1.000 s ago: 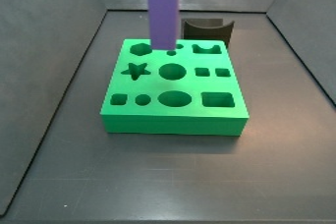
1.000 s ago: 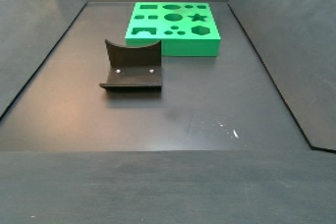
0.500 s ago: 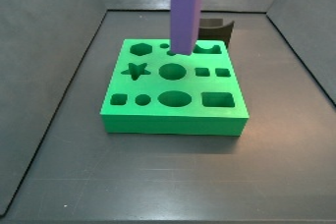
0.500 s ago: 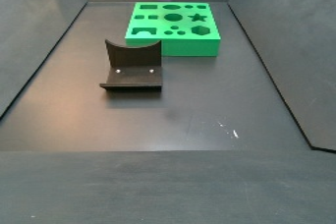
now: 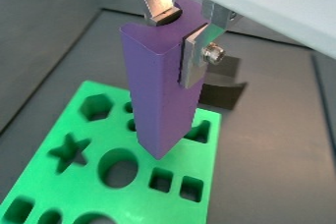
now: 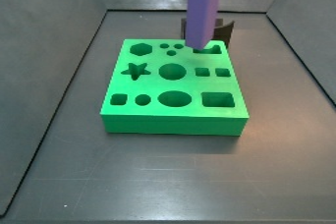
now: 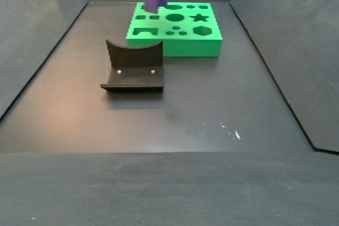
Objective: Insert the arch object.
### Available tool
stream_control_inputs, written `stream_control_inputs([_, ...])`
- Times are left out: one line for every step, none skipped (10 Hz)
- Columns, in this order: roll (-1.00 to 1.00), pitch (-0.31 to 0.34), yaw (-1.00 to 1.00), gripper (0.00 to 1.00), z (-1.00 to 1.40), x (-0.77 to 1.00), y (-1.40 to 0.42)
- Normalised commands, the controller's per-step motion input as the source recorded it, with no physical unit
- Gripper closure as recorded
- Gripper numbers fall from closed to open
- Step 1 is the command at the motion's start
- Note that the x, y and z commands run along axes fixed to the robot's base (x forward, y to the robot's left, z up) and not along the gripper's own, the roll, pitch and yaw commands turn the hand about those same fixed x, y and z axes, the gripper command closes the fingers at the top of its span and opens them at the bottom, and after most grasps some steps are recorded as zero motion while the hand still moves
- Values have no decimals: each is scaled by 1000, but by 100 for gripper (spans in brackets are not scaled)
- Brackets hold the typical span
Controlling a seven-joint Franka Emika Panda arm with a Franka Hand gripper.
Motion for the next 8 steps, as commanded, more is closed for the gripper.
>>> stream_control_inputs([-17,0,-820,100,-83,409,214])
stream_control_inputs([-1,0,-854,100,-103,354,194])
stream_control_inputs([0,0,-866,100,-106,337,186])
stream_control_inputs([0,0,-866,100,-106,337,183])
stream_control_inputs([0,0,-866,100,-106,337,183])
stream_control_inputs([0,0,-860,100,-103,337,183])
stream_control_inputs([0,0,-860,100,-103,337,183])
stream_control_inputs([0,0,-871,100,-100,320,171])
